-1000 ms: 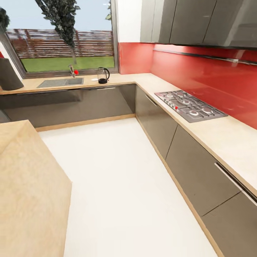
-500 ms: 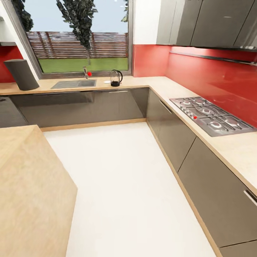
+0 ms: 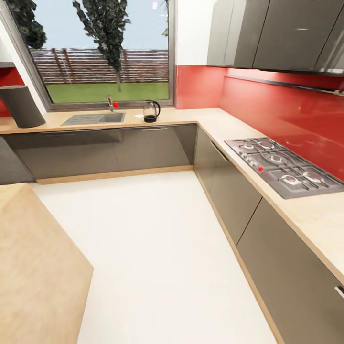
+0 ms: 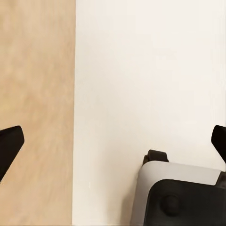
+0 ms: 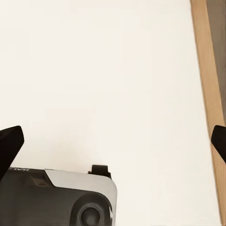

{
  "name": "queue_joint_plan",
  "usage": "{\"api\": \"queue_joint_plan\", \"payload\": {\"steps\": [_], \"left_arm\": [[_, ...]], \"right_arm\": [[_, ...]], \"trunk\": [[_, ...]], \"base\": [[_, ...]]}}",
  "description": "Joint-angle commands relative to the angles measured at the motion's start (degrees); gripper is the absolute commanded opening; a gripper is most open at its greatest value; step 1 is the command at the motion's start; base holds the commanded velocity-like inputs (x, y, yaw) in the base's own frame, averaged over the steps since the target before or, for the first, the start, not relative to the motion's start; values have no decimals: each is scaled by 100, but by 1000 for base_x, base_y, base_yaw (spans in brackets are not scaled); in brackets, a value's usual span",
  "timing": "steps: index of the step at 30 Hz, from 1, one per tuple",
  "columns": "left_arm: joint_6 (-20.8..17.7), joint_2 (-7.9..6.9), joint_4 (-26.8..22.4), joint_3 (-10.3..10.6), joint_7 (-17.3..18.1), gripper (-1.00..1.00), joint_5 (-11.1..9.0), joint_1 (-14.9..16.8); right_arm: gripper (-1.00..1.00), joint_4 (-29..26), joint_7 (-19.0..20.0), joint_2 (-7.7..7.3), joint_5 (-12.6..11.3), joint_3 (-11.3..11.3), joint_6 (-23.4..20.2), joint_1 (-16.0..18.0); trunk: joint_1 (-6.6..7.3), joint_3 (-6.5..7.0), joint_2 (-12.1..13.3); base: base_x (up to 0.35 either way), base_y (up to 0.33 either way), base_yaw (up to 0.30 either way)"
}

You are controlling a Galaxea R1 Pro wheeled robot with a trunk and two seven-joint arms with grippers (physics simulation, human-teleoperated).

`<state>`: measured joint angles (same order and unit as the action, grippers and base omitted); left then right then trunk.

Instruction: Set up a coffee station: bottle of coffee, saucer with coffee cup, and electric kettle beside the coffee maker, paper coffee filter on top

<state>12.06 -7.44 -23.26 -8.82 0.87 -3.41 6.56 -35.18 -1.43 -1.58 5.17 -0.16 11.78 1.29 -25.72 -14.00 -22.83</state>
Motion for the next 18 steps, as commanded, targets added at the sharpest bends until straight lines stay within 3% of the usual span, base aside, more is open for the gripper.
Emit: {"api": "queue_joint_plan", "payload": {"steps": [1,6,18], "left_arm": [[17,1,3,-4,9,100,-36,3],[24,4,6,-6,9,100,-43,3],[25,6,14,-12,9,100,-38,4]], "right_arm": [[100,4,-15,0,54,-2,15,3],[100,17,-15,0,54,-2,28,3],[100,20,-15,0,54,-2,27,3]], "trunk": [[-6,0,-9],[-6,45,-9],[-6,152,-9]], "base": [[323,-66,0],[207,-20,0],[16,-1,0]]}}
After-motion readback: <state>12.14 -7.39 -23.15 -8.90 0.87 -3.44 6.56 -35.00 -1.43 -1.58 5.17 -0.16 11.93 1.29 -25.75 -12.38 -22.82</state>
